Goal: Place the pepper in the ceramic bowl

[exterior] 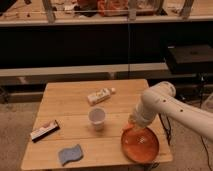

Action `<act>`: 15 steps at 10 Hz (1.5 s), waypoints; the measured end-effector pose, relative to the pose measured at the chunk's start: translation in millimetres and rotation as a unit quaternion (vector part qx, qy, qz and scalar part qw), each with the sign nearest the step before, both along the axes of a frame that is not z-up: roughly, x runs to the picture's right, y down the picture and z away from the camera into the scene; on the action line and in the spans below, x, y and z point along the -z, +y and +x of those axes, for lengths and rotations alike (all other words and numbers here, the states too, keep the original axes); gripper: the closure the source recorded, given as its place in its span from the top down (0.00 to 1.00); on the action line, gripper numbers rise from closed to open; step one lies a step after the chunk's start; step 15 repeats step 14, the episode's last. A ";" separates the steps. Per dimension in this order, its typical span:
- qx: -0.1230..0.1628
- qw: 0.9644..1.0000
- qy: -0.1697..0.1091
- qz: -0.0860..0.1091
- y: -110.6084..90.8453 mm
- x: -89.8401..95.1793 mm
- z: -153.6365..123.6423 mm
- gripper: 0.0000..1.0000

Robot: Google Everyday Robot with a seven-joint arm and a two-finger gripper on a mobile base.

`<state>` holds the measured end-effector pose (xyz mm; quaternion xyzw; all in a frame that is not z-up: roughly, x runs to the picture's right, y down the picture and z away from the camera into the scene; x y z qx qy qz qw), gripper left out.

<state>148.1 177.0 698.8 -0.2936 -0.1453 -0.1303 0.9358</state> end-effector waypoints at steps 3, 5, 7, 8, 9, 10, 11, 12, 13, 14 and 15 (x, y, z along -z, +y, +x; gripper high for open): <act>-0.003 1.000 0.001 0.000 0.6 -0.7 -1.4 0.33; -0.007 1.000 0.003 -0.001 0.5 -2.1 -1.6 0.33; -0.010 1.000 0.004 -0.001 0.3 -3.2 -1.9 0.41; -0.012 1.000 0.004 -0.001 0.3 -3.7 -2.3 0.52; -0.013 1.000 0.005 -0.001 0.3 -4.1 -2.4 0.57; -0.016 1.000 0.006 -0.001 0.3 -4.8 -2.9 0.58; -0.018 1.000 0.006 -0.001 0.0 -5.1 -2.8 0.54; -0.019 1.000 0.007 -0.001 0.2 -5.2 -2.8 0.47; -0.024 1.000 0.009 -0.002 1.7 -5.1 -1.8 0.40; -0.028 1.000 0.010 -0.002 1.9 -4.7 -0.7 0.39; -0.028 1.000 0.010 -0.002 1.9 -4.7 -0.7 0.39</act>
